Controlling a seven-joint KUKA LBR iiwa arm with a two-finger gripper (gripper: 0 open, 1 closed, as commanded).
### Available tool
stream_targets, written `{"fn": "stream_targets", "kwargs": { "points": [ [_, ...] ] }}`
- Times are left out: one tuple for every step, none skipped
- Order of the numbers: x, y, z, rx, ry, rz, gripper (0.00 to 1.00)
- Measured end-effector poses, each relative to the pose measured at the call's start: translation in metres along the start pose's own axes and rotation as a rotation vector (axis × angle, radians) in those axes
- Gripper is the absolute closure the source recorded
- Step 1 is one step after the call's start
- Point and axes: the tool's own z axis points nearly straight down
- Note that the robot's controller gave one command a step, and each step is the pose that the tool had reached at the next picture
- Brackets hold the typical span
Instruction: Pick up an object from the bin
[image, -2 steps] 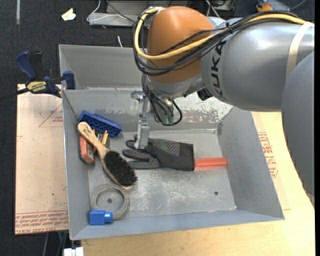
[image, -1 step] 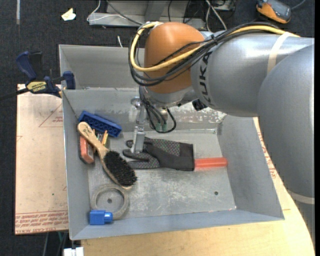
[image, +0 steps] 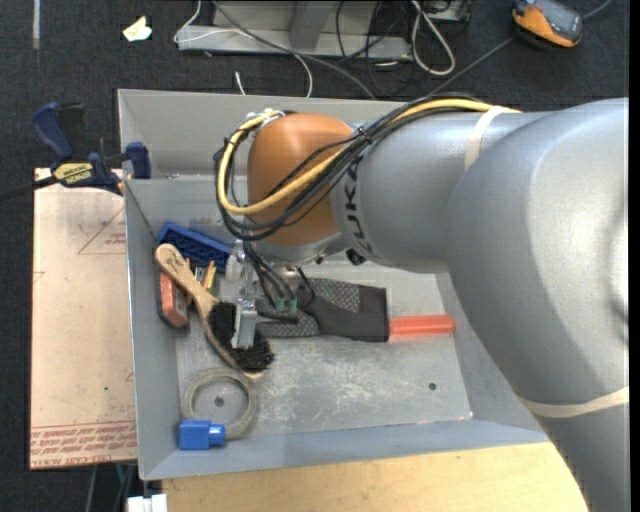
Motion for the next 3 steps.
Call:
{"fn": "stream_targets", "kwargs": {
  "points": [
    [-0.014, 0.018, 0.034, 0.001, 0.005, 0.172, 0.00],
    [-0.022, -0.018, 0.044, 0.000, 0.012, 0.162, 0.00],
    [0.040, -0.022, 0.045, -0.001, 0.010, 0.350, 1.00]
  ]
}}
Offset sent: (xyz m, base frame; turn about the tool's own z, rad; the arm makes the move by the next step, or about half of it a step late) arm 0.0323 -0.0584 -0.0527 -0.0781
